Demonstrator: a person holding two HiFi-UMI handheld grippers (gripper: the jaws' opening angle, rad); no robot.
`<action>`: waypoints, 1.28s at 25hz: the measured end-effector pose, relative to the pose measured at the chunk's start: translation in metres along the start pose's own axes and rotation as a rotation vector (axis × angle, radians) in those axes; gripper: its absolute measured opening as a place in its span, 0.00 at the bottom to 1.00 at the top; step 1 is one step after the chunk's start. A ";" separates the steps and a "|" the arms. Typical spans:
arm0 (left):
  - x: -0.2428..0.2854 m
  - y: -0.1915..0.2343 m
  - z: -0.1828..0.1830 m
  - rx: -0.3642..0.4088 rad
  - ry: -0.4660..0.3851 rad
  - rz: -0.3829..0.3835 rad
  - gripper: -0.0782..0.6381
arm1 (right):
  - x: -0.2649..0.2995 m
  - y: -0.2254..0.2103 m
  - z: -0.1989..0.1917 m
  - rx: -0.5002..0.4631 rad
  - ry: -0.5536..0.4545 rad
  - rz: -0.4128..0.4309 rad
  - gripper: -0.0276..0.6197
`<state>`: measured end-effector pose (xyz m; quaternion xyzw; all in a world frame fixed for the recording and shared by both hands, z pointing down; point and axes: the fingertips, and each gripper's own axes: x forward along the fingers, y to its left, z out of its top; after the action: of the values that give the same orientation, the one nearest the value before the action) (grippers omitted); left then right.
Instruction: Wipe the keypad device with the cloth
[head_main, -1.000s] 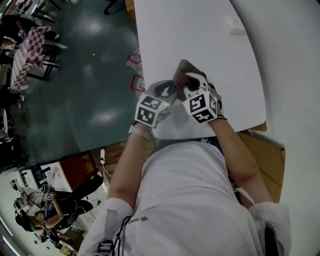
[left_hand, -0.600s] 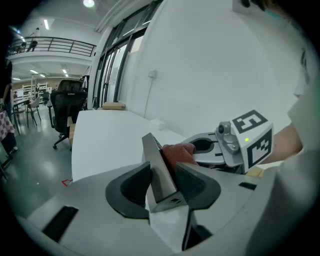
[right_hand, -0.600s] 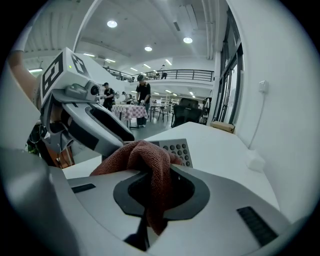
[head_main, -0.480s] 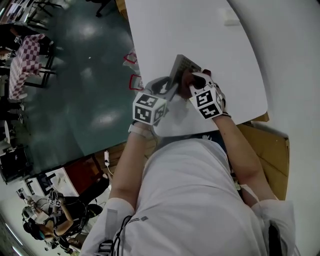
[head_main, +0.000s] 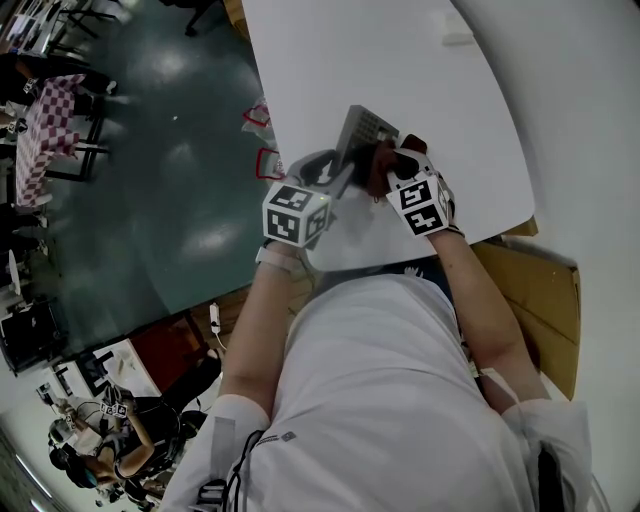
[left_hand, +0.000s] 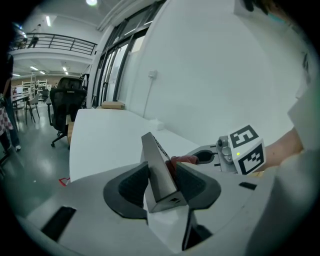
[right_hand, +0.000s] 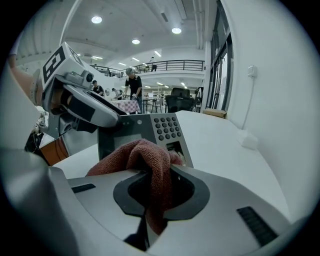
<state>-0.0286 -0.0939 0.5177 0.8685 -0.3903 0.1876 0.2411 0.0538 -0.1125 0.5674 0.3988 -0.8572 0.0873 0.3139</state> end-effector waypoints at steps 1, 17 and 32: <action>0.000 0.000 0.000 -0.003 -0.002 -0.001 0.33 | 0.000 -0.001 -0.003 0.004 0.007 -0.001 0.10; -0.003 0.005 0.002 0.010 -0.007 0.021 0.33 | 0.001 -0.002 -0.028 -0.033 0.074 -0.010 0.10; -0.022 -0.011 -0.005 0.107 -0.029 -0.105 0.33 | -0.027 0.013 0.050 -0.085 -0.070 0.074 0.10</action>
<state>-0.0340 -0.0719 0.5076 0.9021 -0.3369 0.1828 0.1984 0.0342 -0.1069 0.5128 0.3559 -0.8847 0.0485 0.2970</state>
